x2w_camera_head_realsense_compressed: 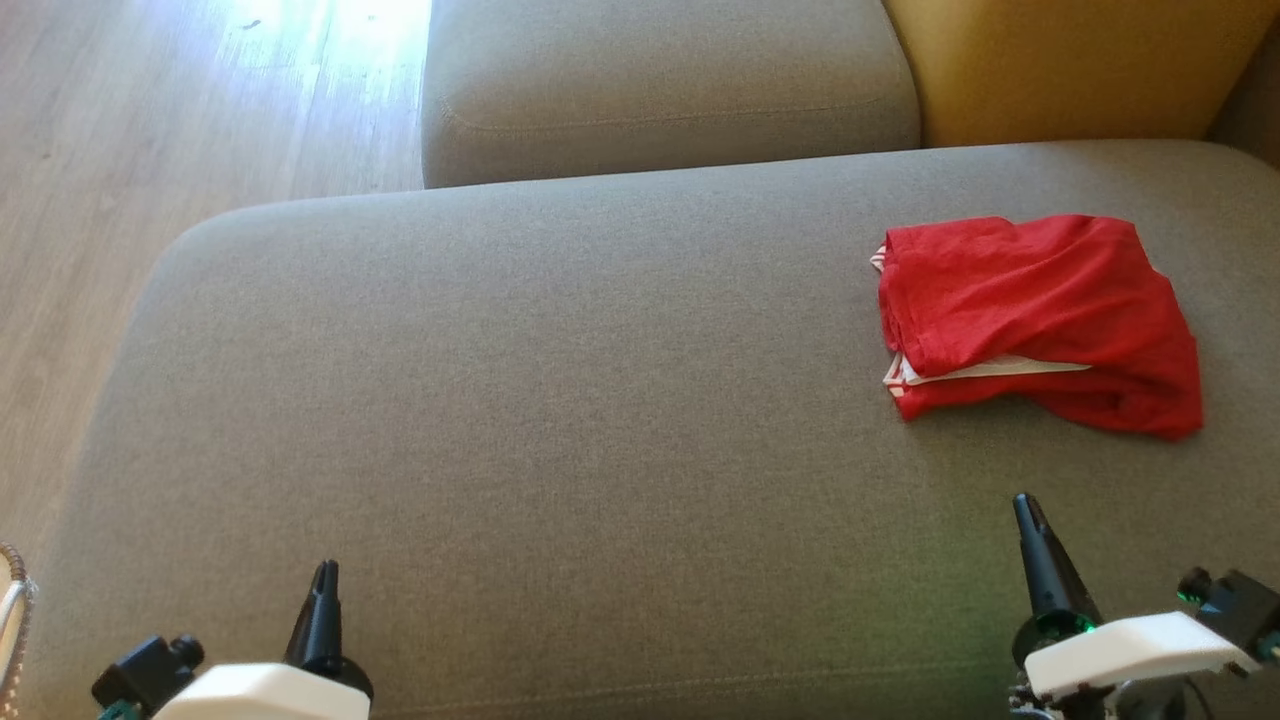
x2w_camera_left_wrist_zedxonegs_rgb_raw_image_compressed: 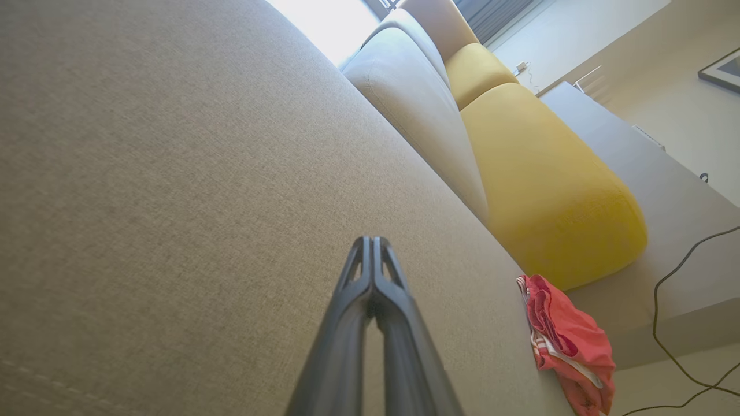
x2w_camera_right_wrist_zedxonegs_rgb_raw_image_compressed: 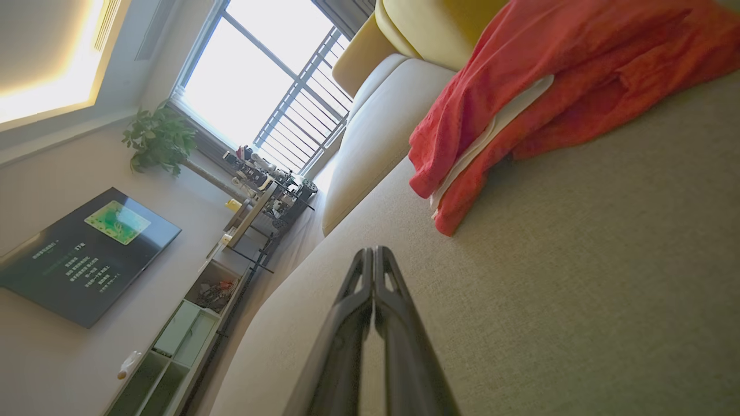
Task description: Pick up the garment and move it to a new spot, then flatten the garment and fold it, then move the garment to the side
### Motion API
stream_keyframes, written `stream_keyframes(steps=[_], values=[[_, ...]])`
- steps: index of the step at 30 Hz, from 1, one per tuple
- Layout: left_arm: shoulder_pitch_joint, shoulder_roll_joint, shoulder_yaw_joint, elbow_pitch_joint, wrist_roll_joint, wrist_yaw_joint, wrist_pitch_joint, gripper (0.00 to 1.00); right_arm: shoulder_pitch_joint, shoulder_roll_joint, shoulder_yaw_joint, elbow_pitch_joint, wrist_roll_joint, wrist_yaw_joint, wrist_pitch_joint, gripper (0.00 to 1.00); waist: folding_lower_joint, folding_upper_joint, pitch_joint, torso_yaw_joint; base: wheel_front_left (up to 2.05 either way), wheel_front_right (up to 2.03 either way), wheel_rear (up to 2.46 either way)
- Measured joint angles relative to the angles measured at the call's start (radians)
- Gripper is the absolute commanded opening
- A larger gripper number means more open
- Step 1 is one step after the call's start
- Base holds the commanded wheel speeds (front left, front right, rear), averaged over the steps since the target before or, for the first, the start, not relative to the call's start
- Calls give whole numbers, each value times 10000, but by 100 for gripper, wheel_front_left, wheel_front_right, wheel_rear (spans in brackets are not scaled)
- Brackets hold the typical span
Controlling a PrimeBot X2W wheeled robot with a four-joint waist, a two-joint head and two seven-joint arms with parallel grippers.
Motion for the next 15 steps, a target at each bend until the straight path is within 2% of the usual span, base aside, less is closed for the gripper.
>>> stream_keyframes(steps=[15], values=[[-449,0,301,113,-1741,-167,437,0,-239,0,-161,100,1730,0,395,0,0,0,163,-17,0,0,0]])
